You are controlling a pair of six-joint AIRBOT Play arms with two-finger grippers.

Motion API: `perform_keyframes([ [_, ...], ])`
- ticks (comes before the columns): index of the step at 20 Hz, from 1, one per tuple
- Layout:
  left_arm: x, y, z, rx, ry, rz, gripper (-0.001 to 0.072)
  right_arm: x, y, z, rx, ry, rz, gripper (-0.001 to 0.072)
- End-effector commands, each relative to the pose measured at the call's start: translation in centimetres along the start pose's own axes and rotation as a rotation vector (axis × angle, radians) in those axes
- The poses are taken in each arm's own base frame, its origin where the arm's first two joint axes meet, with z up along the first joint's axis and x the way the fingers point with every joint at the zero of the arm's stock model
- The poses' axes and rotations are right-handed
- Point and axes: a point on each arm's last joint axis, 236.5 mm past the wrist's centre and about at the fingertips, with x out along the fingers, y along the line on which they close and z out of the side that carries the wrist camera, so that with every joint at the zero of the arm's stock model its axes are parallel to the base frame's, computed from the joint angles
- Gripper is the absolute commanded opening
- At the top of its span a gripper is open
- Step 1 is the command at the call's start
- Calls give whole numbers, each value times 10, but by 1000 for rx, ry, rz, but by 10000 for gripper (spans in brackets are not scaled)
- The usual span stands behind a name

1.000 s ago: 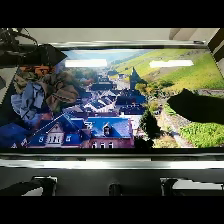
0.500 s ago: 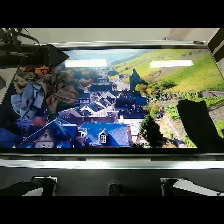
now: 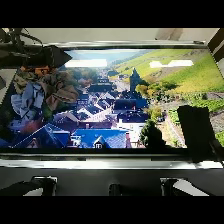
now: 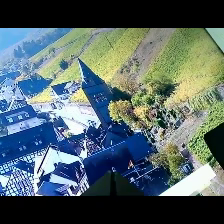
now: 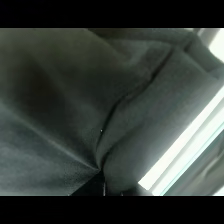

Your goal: Fold the shirts.

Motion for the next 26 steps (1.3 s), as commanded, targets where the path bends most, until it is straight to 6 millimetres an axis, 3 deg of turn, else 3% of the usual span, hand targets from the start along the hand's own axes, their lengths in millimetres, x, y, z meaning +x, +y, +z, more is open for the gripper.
perform_keyframes([
  [1, 0, 0, 0, 1, 1, -1, 37, 2, -9, -8, 14, 28, -37, 54],
  [3, 0, 0, 0, 1, 1, -1, 37, 0, -12, -13, 24, 46, -49, 90],
  [4, 0, 0, 0, 1, 1, 0, 37, -4, -12, -13, 23, 44, -50, 163],
  [6, -1, -1, 1, 2, -3, 0, 37, -27, -9, 1, -15, -22, -41, 465],
  [7, -2, -1, 2, 5, -7, 0, 37, -48, -5, 13, -48, -83, -31, 533],
  [9, -9, 5, 10, 39, -26, 45, 35, -121, 12, 60, -69, -332, 17, 532],
  [11, -26, 45, 23, 156, -40, 262, 34, -233, 57, 102, -218, -699, 96, 529],
  [12, -39, 80, 29, 207, -42, 449, 33, -283, 88, 107, -317, -860, 122, 529],
  [13, -51, 113, 32, 219, -34, 621, 34, -323, 126, 98, -432, -979, 156, 529],
  [14, -56, 138, 28, 209, -6, 740, 34, -340, 163, 79, -528, -1025, 201, 529],
  [15, -46, 153, 13, 162, 49, 770, 37, -339, 200, 54, -620, -1013, 247, 529],
  [16, -29, 160, -11, 97, 131, 755, 50, -318, 233, 19, -715, -924, 282, 530],
  [17, -5, 164, -47, 42, 261, 717, 211, -287, 258, -13, -773, -804, 297, 532],
  [18, 15, 164, -91, -14, 412, 677, 449, -253, 275, -39, -826, -689, 281, 552],
  [19, 31, 159, -144, -76, 588, 618, 567, -210, 281, -64, -852, -539, 240, 635],
  [20, 42, 151, -191, -105, 722, 547, 567, -172, 277, -86, -866, -391, 185, 676],
  [21, 50, 144, -227, -135, 787, 500, 566, -137, 271, -109, -896, -252, 138, 664],
  [22, 54, 138, -256, -166, 799, 478, 564, -115, 266, -125, -914, -163, 114, 664],
  [24, 51, 138, -290, -220, 746, 501, 564, -96, 265, -136, -930, -124, 95, 664],
  [26, 49, 137, -302, -233, 712, 505, 564, -95, 273, -133, -934, -155, 117, 665],
])
